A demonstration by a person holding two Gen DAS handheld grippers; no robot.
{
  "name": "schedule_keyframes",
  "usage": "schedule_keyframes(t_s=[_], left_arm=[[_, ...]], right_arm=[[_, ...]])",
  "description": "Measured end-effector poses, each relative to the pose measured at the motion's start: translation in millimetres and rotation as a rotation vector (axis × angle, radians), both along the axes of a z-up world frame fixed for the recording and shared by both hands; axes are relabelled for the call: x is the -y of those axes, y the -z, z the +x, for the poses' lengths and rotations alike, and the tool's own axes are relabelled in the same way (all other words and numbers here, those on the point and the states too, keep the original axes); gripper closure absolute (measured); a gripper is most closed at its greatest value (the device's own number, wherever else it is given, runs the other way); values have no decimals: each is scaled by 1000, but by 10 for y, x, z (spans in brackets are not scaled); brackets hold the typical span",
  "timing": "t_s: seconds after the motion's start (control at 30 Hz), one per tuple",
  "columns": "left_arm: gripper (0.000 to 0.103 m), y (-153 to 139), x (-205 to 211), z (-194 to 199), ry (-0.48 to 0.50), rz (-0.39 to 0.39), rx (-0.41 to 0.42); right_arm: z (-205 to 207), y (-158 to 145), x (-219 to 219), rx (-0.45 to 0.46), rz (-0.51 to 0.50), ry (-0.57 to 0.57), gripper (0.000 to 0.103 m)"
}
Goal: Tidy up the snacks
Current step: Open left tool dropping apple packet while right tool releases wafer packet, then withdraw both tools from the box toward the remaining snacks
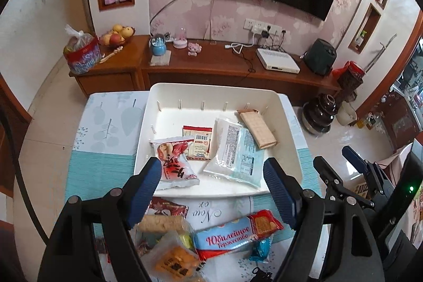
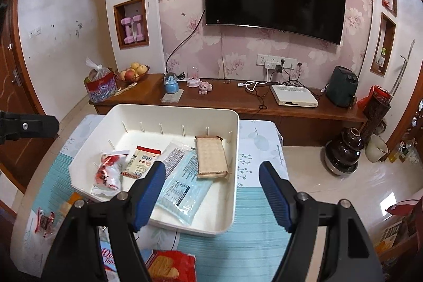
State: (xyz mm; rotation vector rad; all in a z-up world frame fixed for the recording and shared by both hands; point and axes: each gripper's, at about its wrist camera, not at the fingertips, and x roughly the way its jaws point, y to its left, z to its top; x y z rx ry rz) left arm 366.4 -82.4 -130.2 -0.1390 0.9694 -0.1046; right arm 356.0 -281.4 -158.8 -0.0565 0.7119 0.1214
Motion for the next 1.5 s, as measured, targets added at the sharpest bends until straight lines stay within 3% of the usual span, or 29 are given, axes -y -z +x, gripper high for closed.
schedule_keyframes(t_s=[0.37,0.73,1.23,1.5], left_arm=[[25,-197,101,-759,-75,-6,25],[25,-126,77,-1424,-191,-17,-1],[25,363,-149,-2205,-383,-36,-148],[19,741,-242,-2309,-450,-107,-238]], right_arm=[[-364,-137,168,-31,40,-42,29],[-653,34,300,-143,85,-68,29],[-752,574,410,-440,273,-74,29],[-730,818,313,-570,272,-93,29]])
